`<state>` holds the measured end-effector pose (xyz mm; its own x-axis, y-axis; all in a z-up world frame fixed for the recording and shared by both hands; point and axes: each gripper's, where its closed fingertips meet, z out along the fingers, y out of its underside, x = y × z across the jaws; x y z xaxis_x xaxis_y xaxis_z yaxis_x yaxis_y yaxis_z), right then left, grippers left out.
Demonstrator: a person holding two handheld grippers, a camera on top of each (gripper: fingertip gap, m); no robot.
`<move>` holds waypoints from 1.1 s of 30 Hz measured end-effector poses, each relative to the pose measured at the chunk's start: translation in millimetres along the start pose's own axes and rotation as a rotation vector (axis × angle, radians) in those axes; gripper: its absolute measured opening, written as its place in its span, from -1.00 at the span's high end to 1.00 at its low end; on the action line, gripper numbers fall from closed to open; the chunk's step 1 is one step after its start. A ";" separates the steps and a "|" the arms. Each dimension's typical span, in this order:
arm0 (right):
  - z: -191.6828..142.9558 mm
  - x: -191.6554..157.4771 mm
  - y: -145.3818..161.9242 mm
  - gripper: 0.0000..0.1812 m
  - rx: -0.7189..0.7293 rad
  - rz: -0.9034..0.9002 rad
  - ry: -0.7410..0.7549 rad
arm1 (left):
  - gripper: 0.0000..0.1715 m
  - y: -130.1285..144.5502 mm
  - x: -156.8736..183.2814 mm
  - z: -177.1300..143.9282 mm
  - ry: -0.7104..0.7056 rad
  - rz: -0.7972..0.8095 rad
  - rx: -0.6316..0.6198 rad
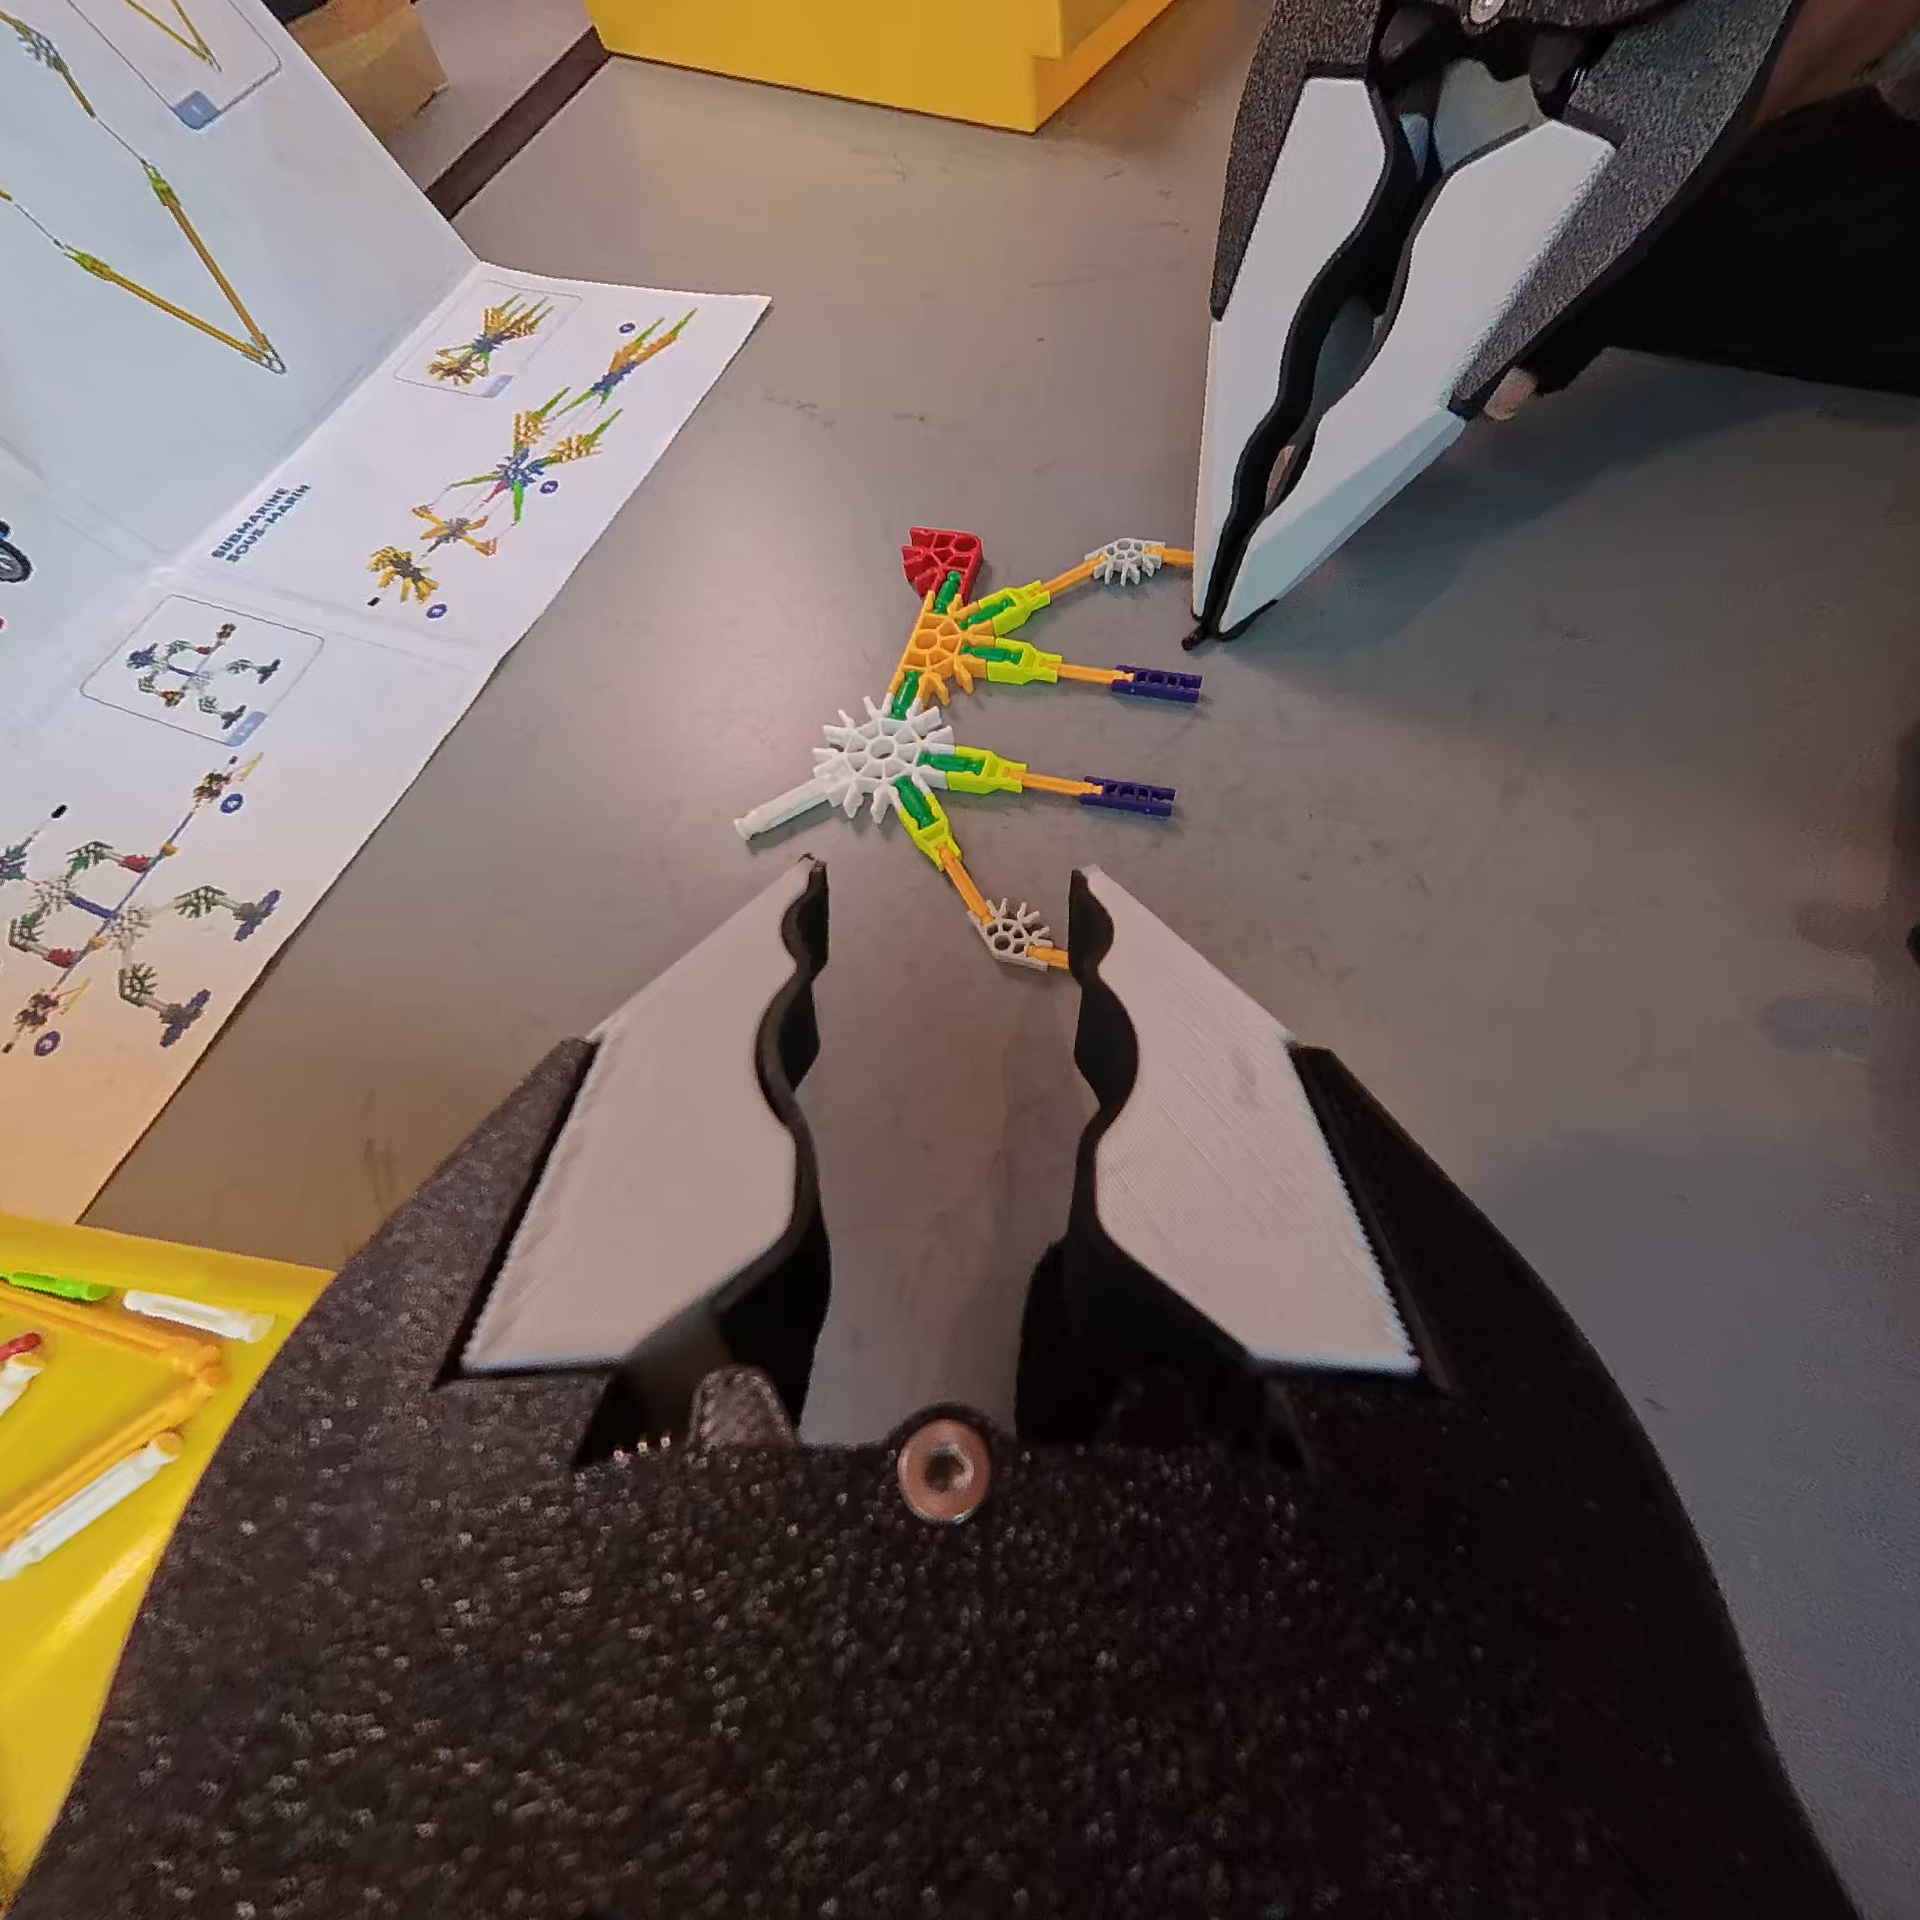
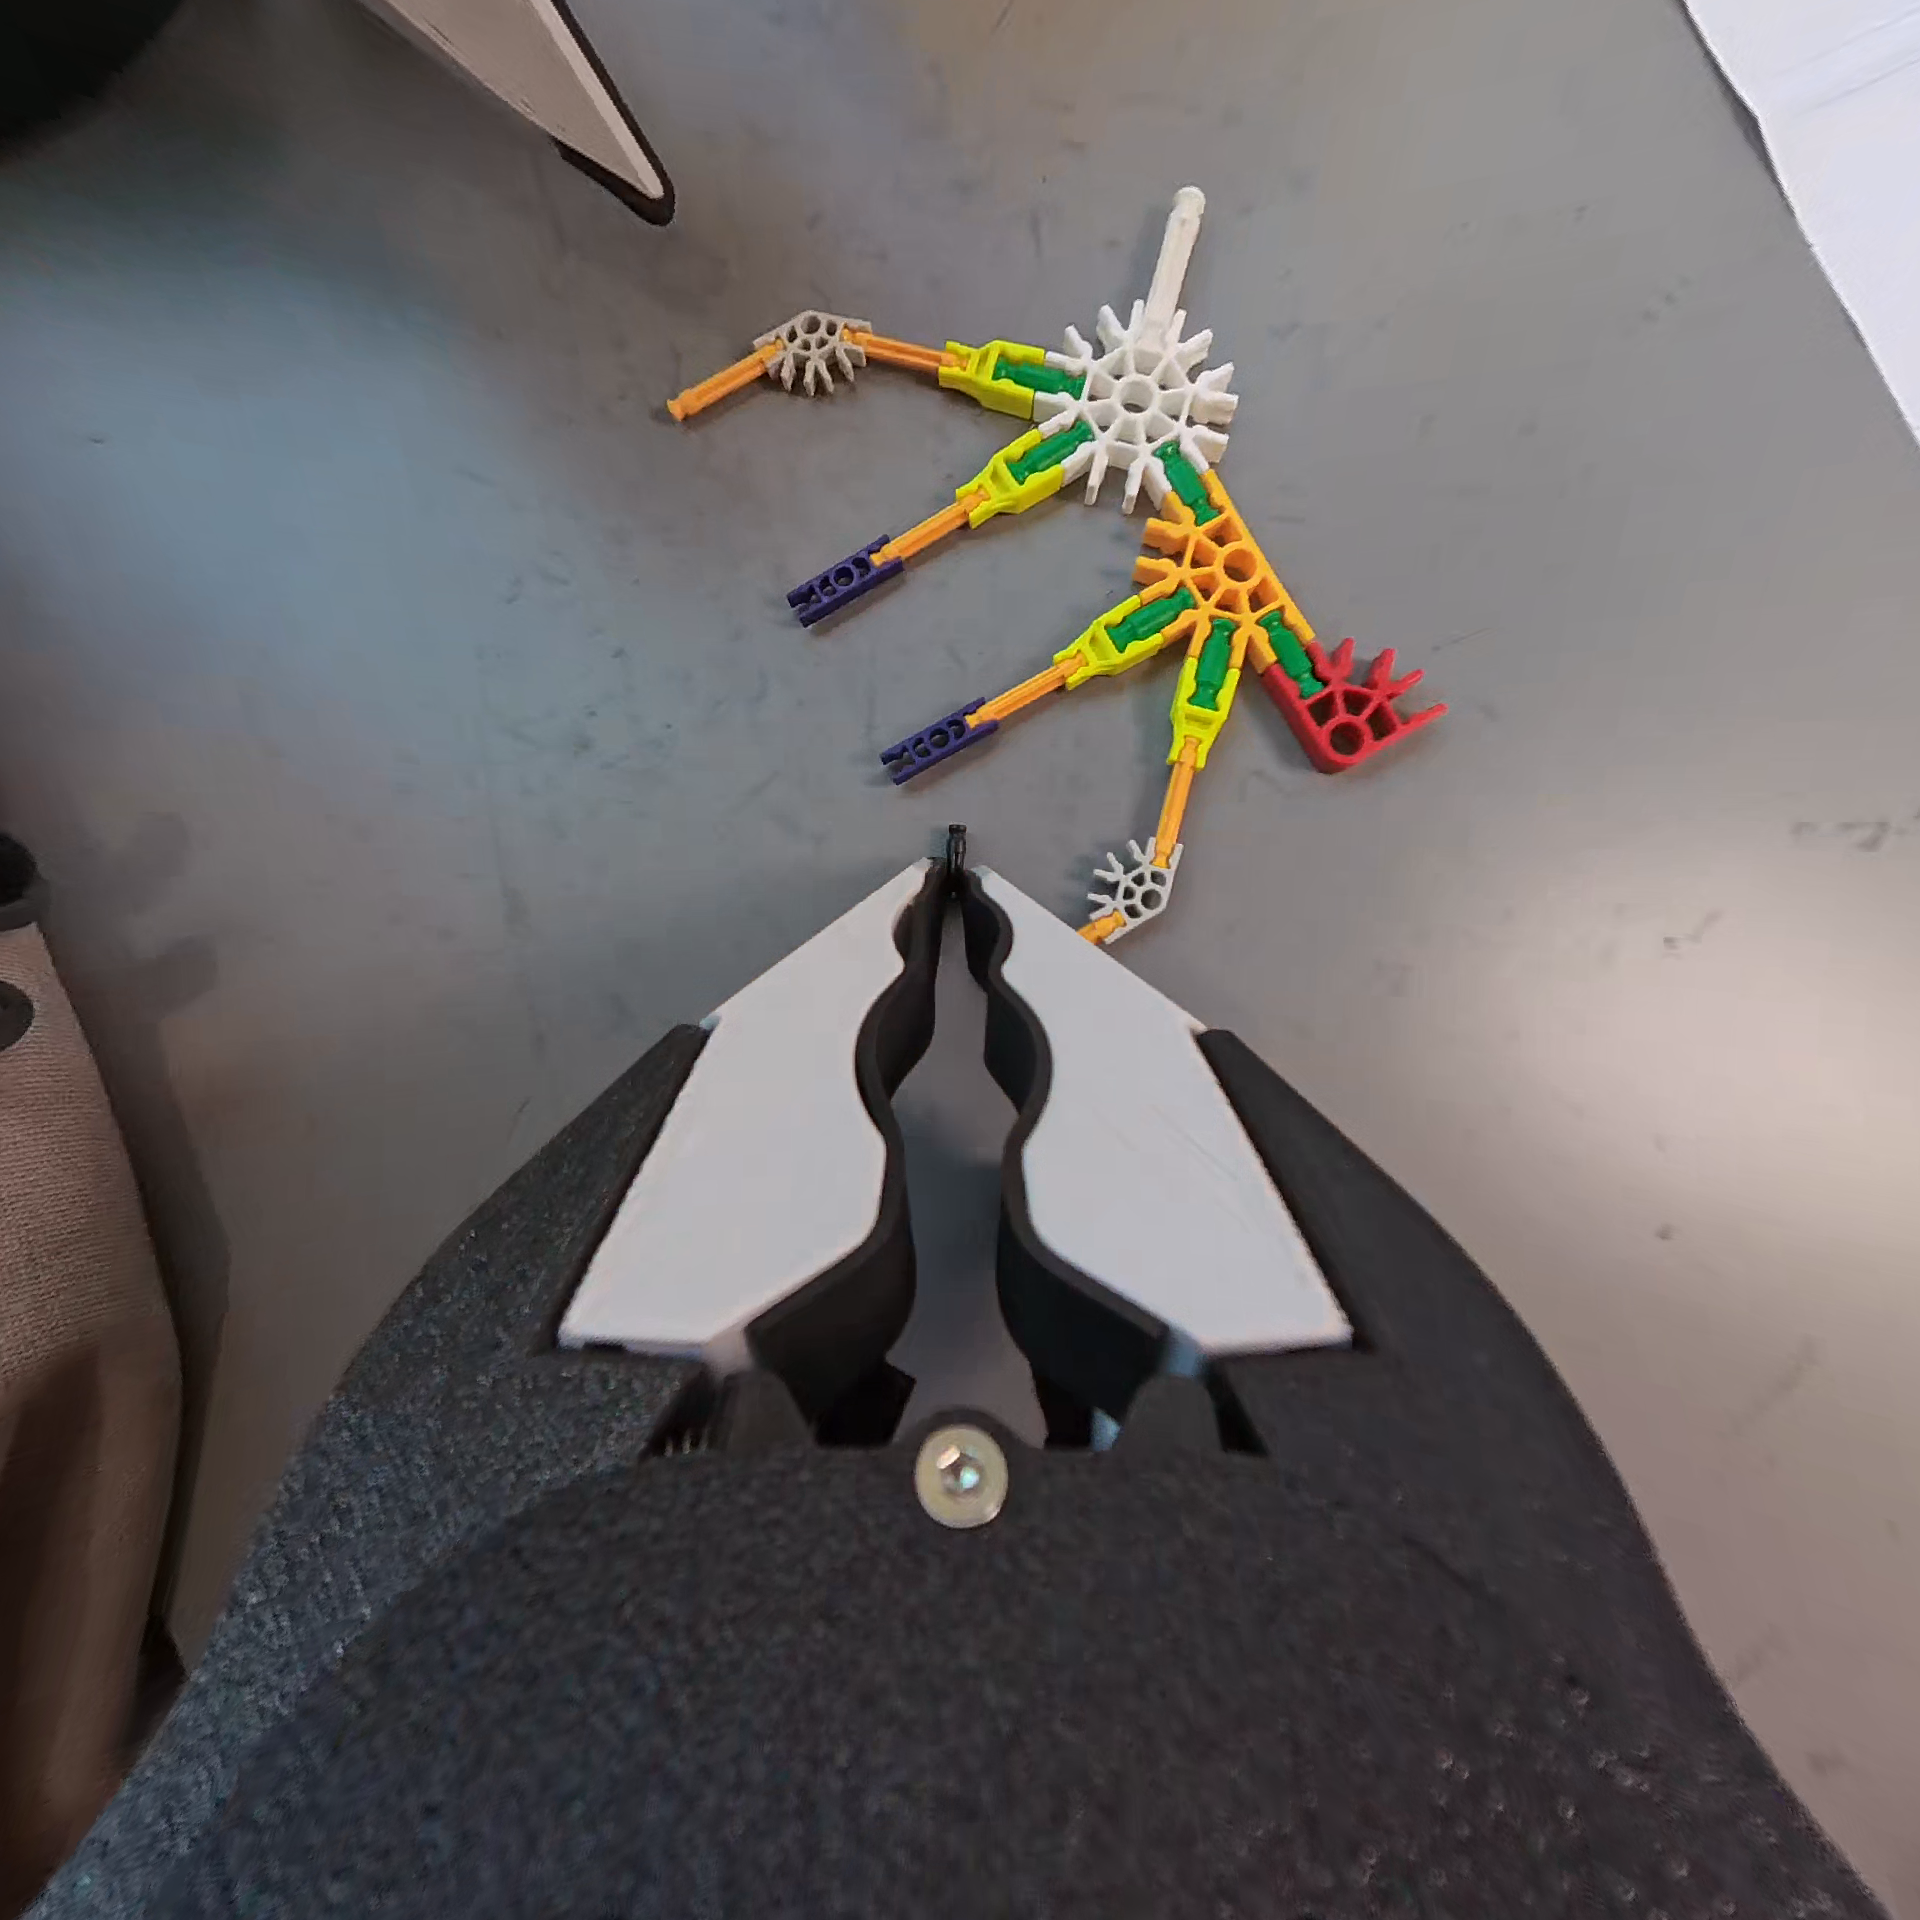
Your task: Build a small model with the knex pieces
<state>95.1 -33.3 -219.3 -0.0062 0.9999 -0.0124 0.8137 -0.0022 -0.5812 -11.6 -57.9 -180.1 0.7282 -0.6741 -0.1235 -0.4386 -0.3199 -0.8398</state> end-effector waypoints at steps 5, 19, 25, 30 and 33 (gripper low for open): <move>-42.5 36.4 -18.0 0.87 0.053 -0.058 0.093 | 0.44 -4.1 -8.3 -1.8 -0.055 0.007 0.025; -211.7 381.7 80.4 0.85 0.076 0.464 0.667 | 0.40 -52.4 -49.4 -47.6 -0.214 -0.164 0.398; -144.5 409.6 117.8 0.88 0.082 0.688 0.448 | 0.41 -53.2 -55.4 -51.1 -0.238 -0.200 0.440; -122.3 411.4 132.7 0.95 0.004 0.721 0.403 | 0.42 -46.3 -59.7 -43.5 -0.250 -0.212 0.412; -120.2 410.0 135.2 0.96 0.003 0.729 0.383 | 0.42 -43.0 -60.2 -39.3 -0.245 -0.219 0.397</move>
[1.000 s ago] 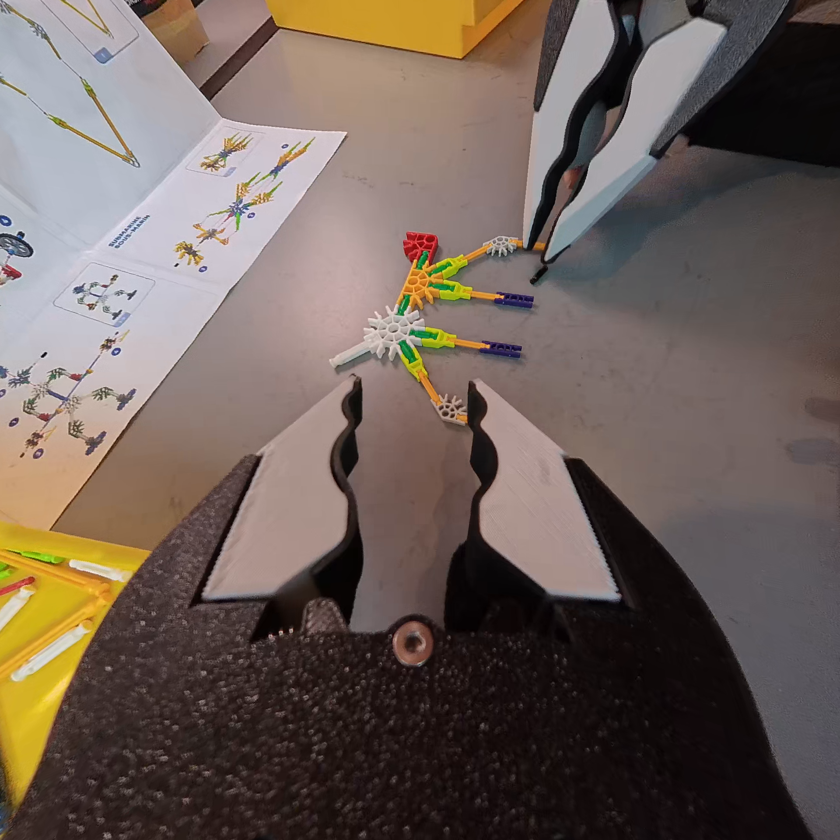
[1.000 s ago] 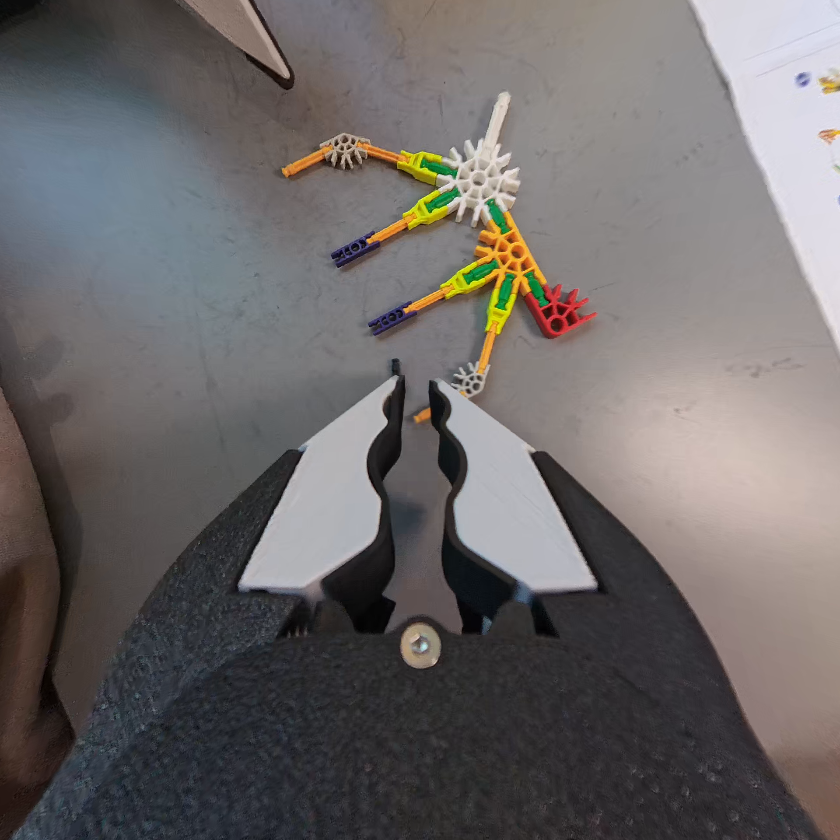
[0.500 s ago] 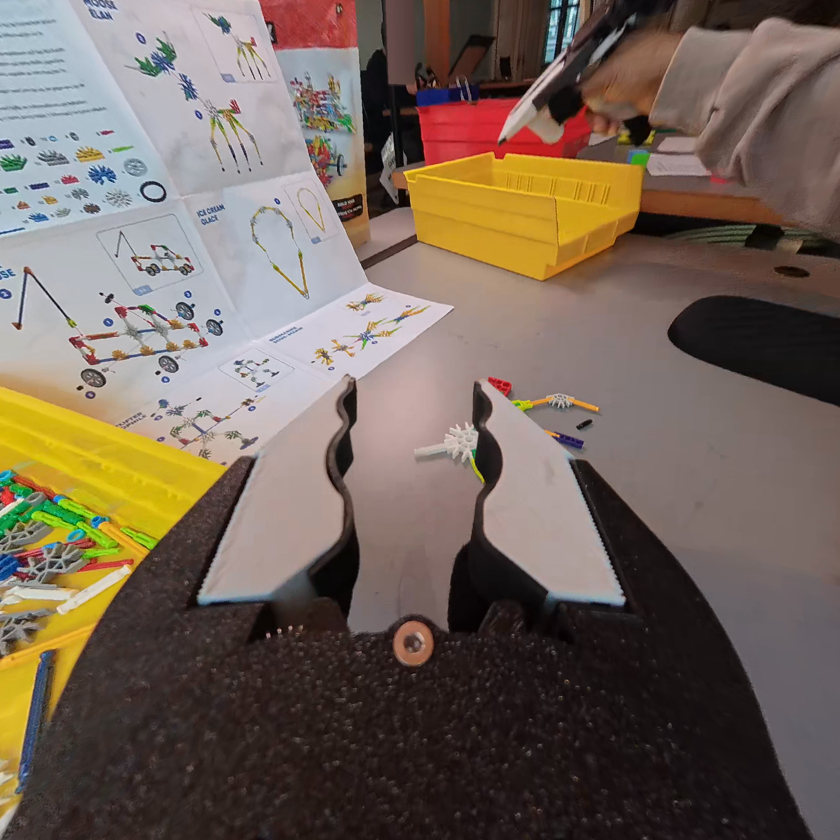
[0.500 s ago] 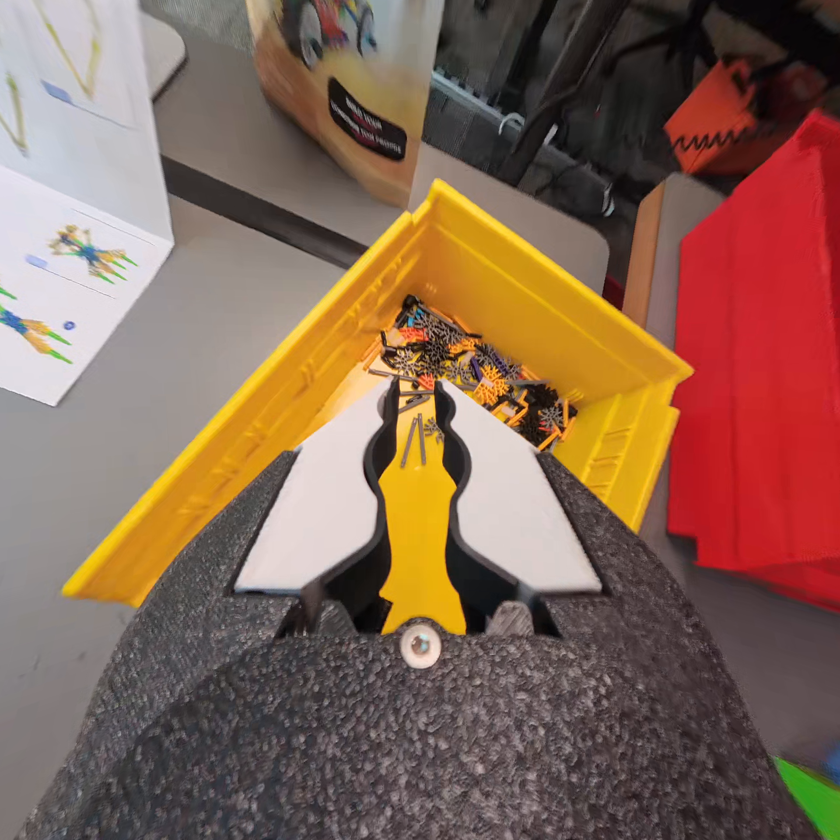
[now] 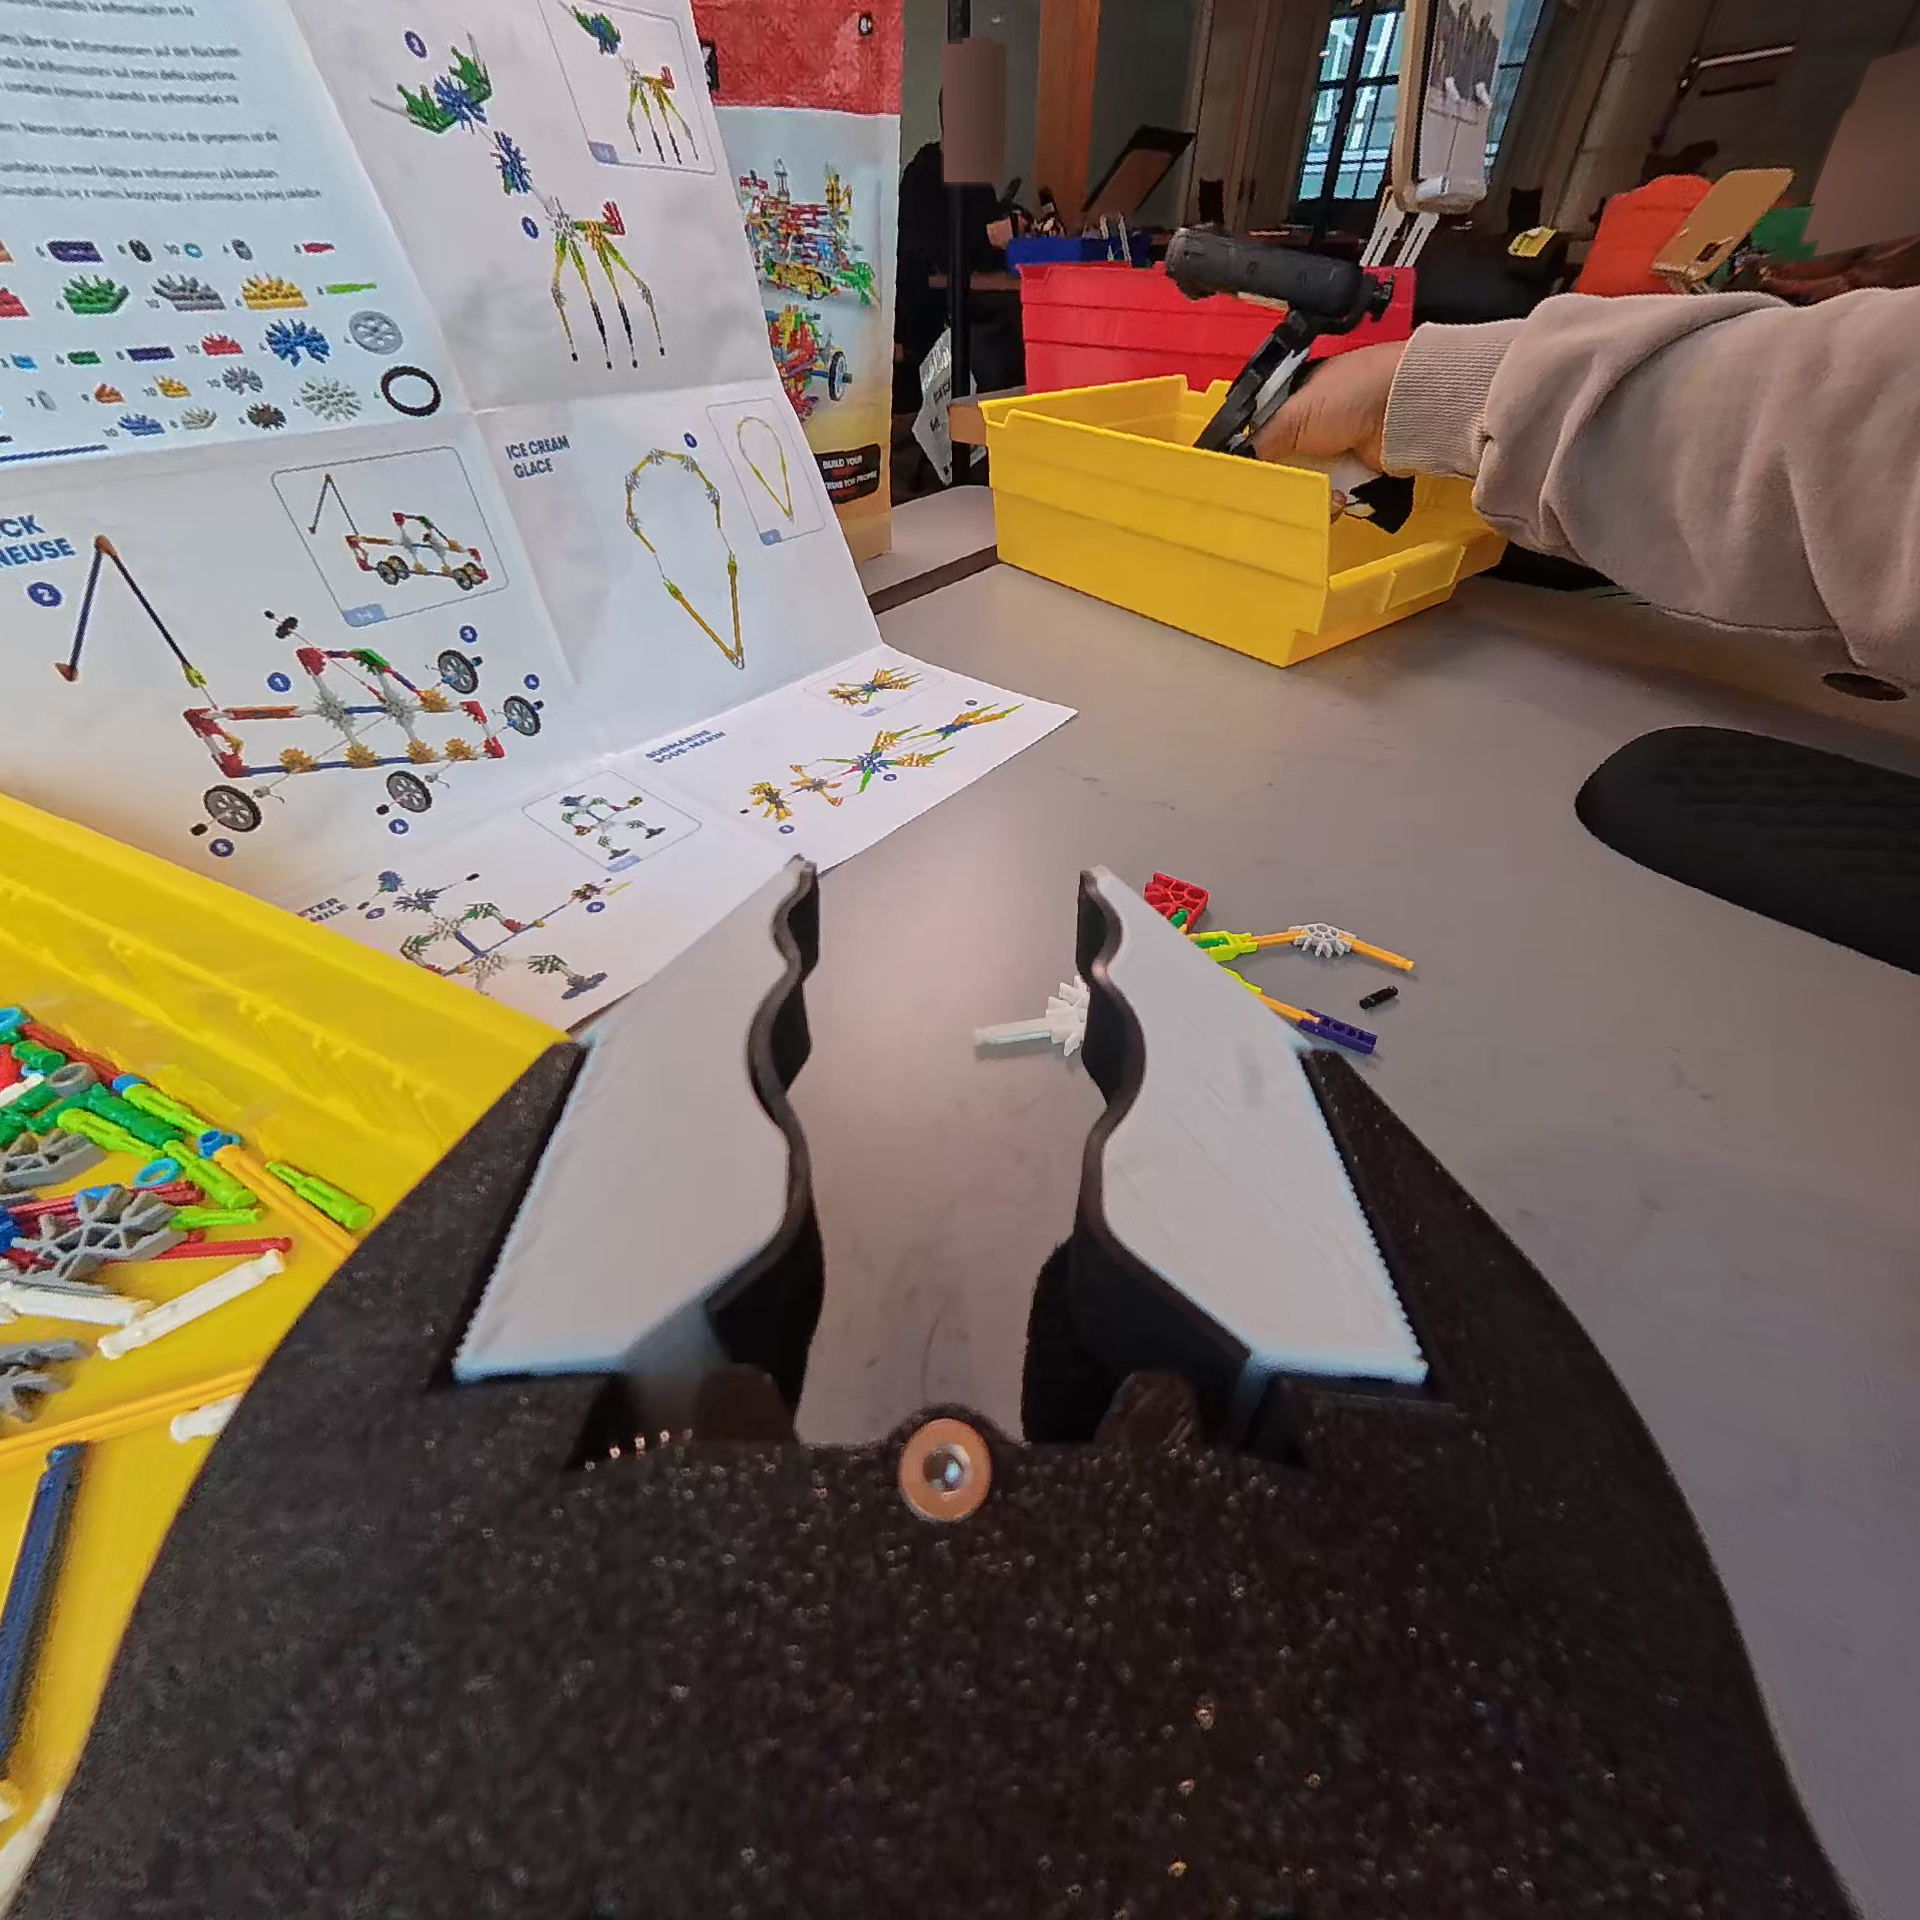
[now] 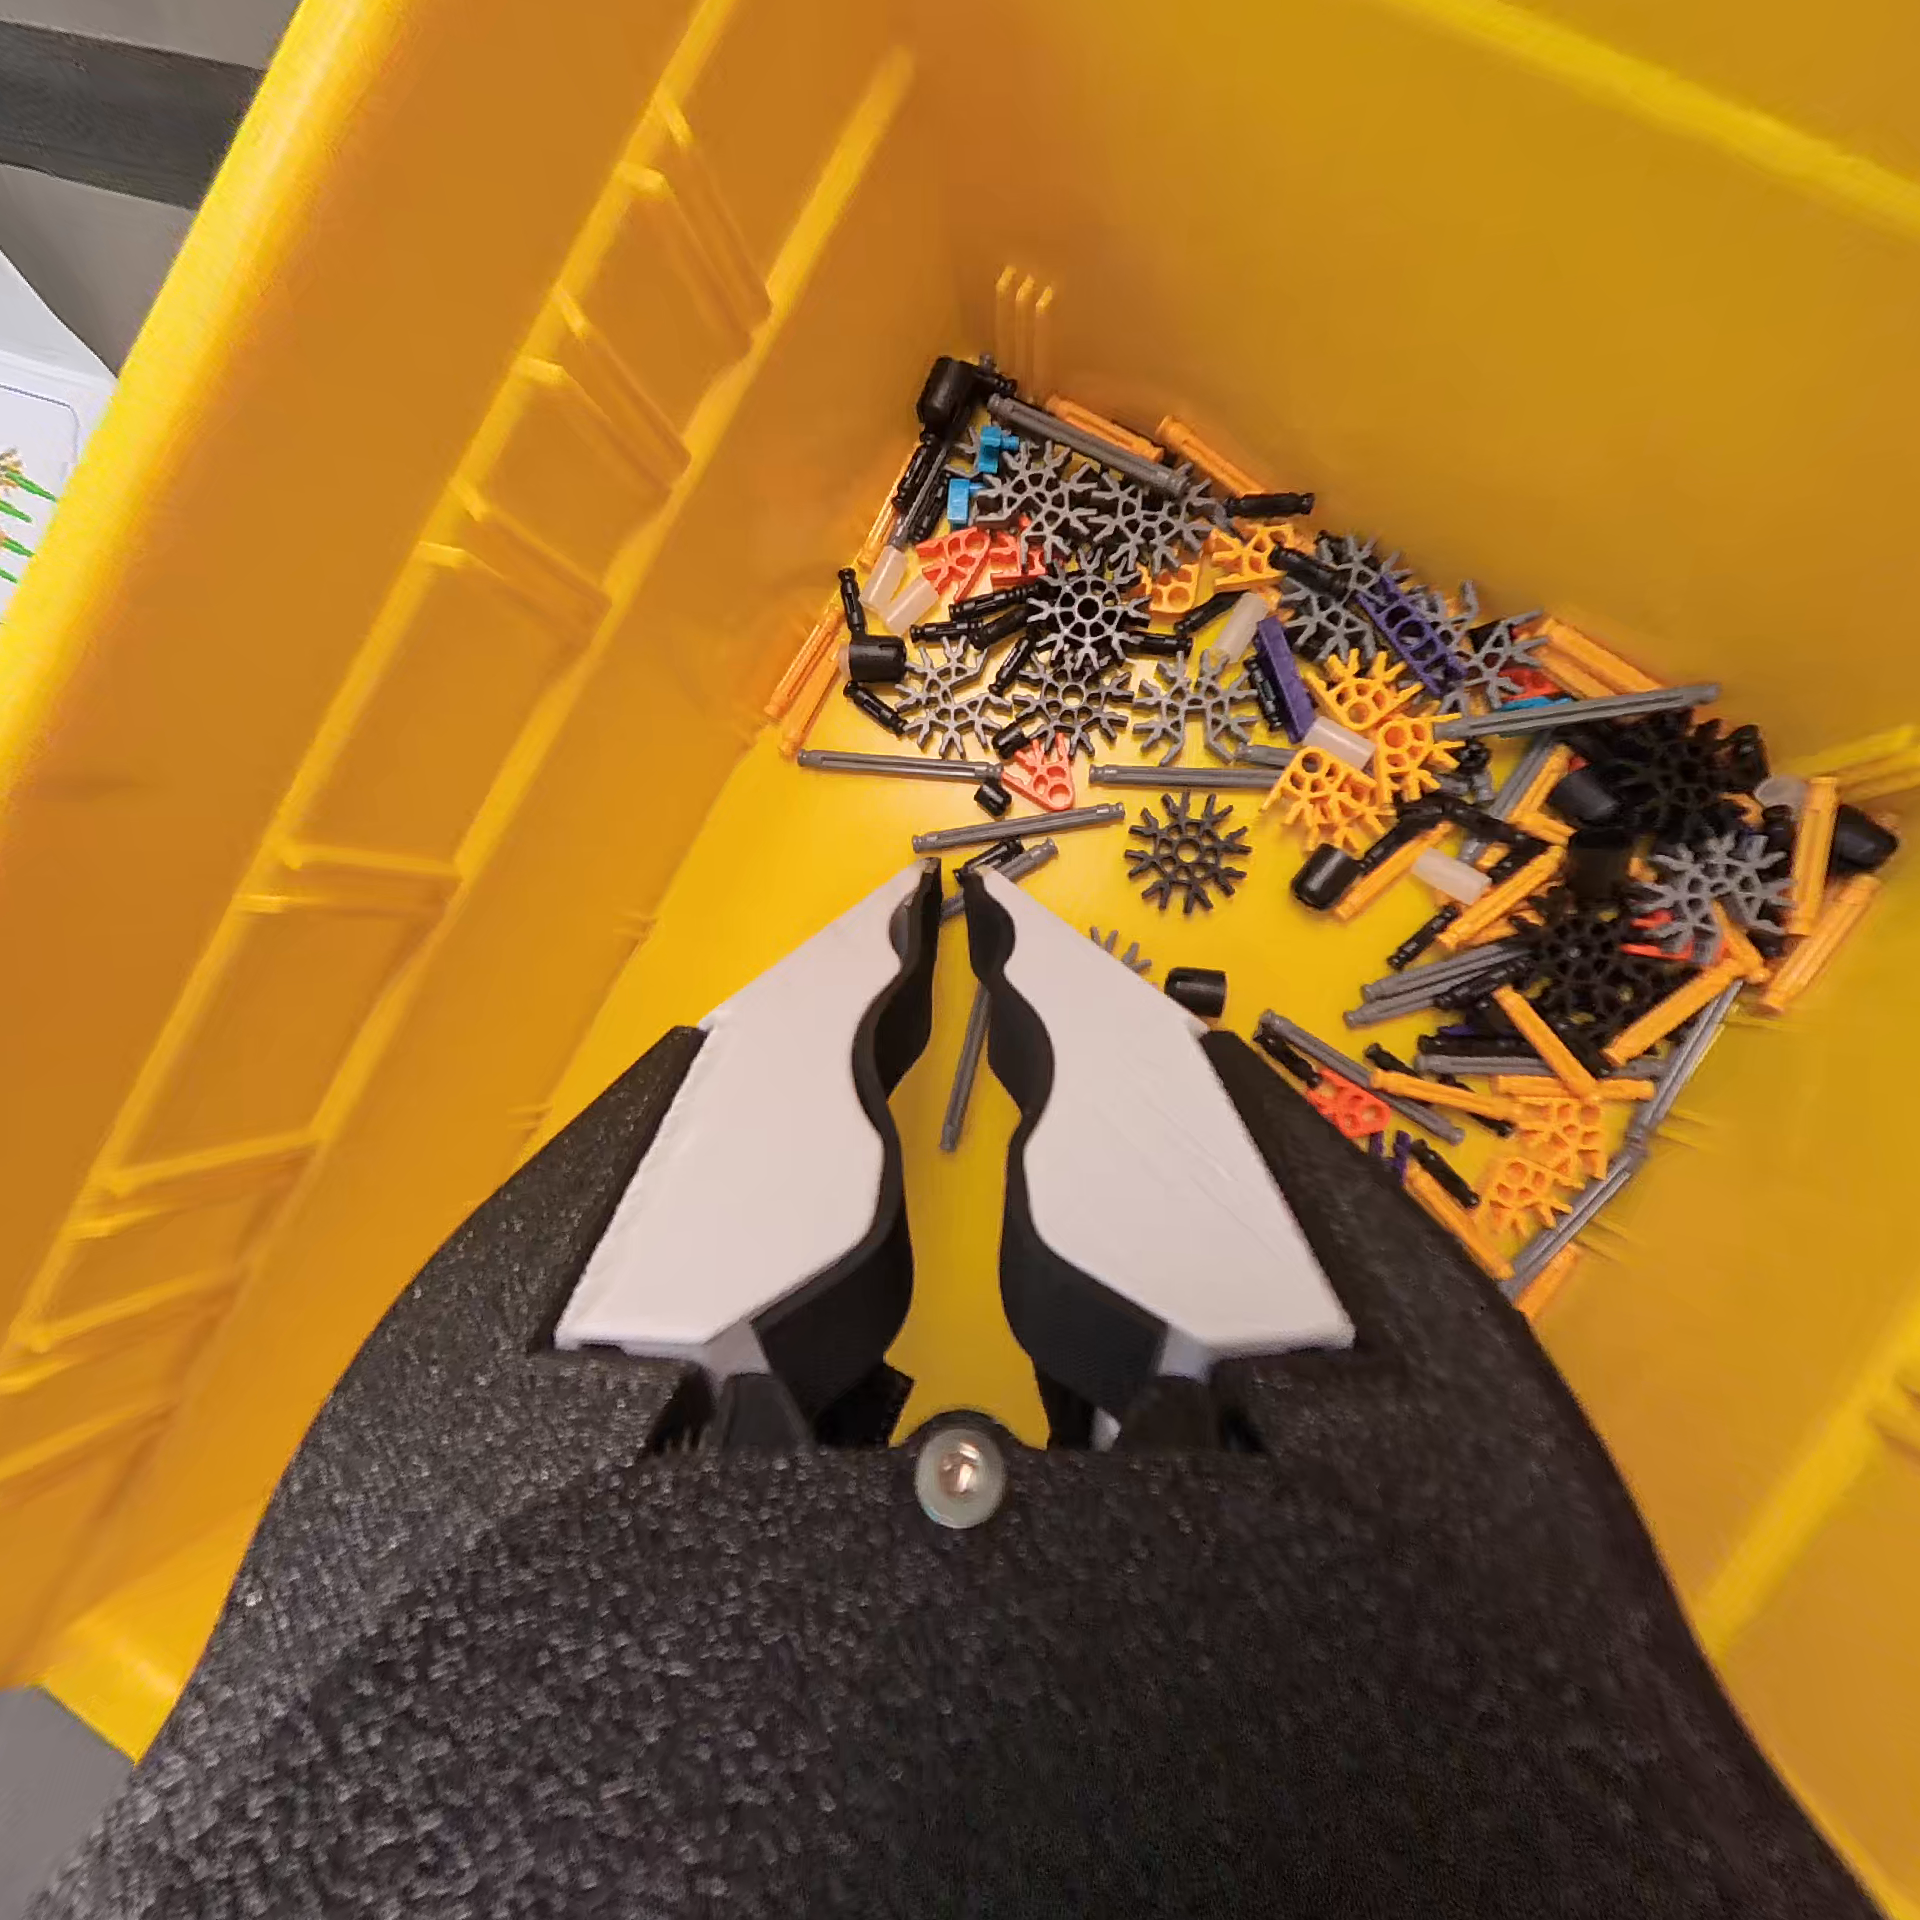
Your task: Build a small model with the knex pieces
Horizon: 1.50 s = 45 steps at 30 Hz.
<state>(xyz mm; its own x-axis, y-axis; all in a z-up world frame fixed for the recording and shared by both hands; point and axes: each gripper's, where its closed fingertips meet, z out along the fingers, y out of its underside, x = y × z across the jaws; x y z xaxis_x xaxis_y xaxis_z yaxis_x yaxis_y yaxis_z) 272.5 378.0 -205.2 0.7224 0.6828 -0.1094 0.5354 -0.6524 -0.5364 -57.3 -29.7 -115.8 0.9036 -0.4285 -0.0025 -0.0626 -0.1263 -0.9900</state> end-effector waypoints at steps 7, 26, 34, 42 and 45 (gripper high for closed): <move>-7.3 17.8 2.0 0.96 -0.023 -0.030 0.112 | 0.42 4.2 1.7 3.2 0.015 -0.004 -0.016; -2.5 10.6 -12.8 0.92 -0.044 -0.009 0.106 | 0.42 3.0 1.5 1.4 0.015 -0.001 -0.016; 0.4 30.7 -58.3 0.89 0.124 -0.164 0.188 | 0.42 8.7 1.2 4.1 0.016 0.004 -0.039; 21.8 37.5 -66.1 0.87 0.099 -0.238 0.122 | 0.42 13.1 -3.7 4.7 0.005 -0.003 -0.051; 30.1 38.5 -64.1 0.87 0.092 -0.250 0.107 | 0.42 16.4 -4.5 6.3 0.008 -0.007 -0.062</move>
<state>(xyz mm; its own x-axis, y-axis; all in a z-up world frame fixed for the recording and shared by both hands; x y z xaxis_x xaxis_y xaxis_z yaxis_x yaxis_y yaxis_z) 252.8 456.0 -200.2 0.6180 0.7766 0.1221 0.6643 -0.4327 -0.6095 -59.7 -24.1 -132.9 0.9008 -0.4343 0.0056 -0.0828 -0.1843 -0.9794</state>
